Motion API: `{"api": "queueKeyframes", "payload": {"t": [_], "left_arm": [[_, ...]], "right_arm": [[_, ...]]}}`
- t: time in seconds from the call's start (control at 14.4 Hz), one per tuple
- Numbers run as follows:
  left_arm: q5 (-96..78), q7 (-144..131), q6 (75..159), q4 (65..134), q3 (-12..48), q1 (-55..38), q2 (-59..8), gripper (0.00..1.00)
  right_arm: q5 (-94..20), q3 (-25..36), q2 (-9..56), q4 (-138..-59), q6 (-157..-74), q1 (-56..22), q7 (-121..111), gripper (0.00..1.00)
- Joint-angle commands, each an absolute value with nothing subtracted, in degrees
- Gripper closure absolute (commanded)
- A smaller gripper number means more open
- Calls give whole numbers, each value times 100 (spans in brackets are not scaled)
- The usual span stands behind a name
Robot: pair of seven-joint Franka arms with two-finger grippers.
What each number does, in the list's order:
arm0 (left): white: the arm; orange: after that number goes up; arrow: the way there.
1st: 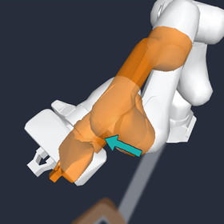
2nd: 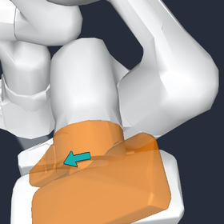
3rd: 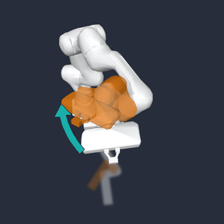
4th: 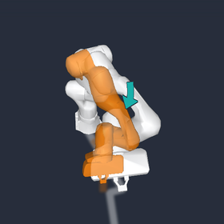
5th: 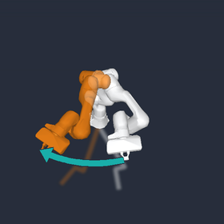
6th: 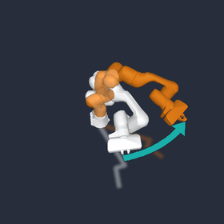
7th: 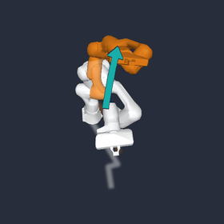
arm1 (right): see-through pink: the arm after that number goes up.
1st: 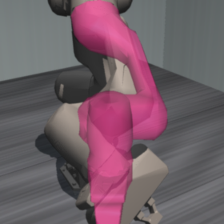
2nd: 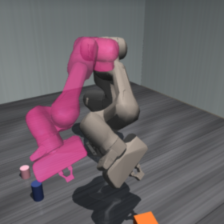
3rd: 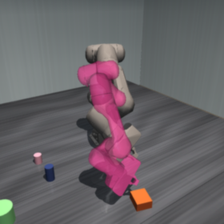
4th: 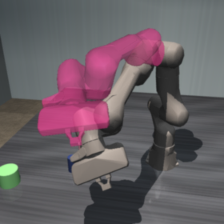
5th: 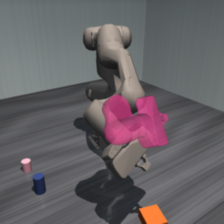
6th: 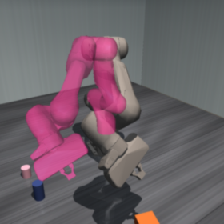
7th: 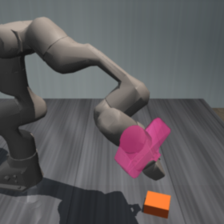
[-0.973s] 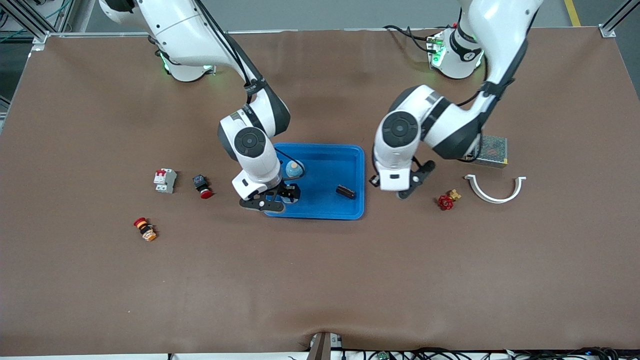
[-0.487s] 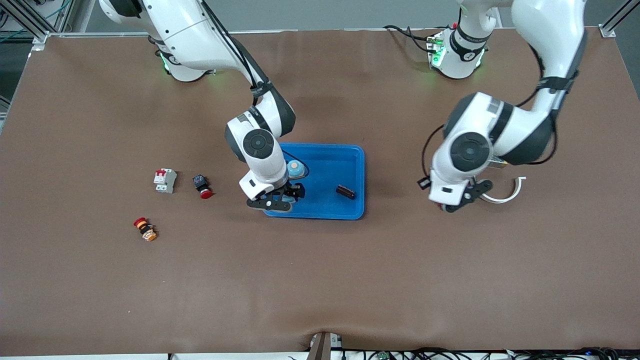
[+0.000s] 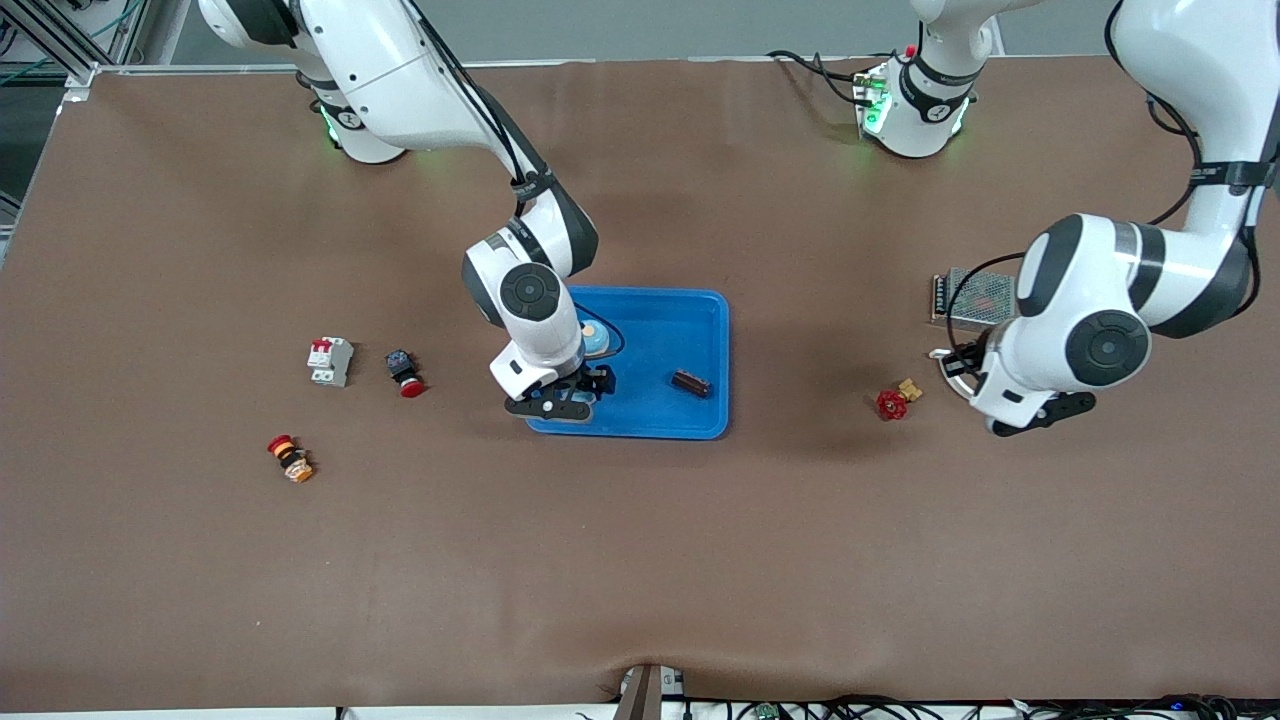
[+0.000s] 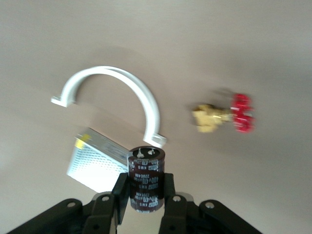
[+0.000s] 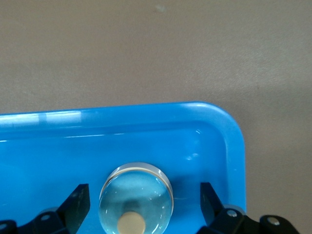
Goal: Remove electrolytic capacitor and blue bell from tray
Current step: 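Place the capacitor inside the white arc while the right gripper lifts the bell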
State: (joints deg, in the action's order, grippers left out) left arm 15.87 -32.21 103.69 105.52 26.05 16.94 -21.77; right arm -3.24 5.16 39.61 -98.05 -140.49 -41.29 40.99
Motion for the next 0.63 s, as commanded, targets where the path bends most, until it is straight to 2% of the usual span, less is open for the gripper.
{"api": "queueKeyframes", "payload": {"t": [0.0, 0.56], "left_arm": [[1960, -3076, 10573, 10959, 2663, 1889, -1969, 100], [2328, -2593, 12101, 11961, 2663, 2680, -2039, 100]], "right_arm": [[-290, 571, 4060, -9703, -14071, -4219, 4157, 0], [-290, 571, 4148, -9703, -14203, -4263, 4157, 0]]}}
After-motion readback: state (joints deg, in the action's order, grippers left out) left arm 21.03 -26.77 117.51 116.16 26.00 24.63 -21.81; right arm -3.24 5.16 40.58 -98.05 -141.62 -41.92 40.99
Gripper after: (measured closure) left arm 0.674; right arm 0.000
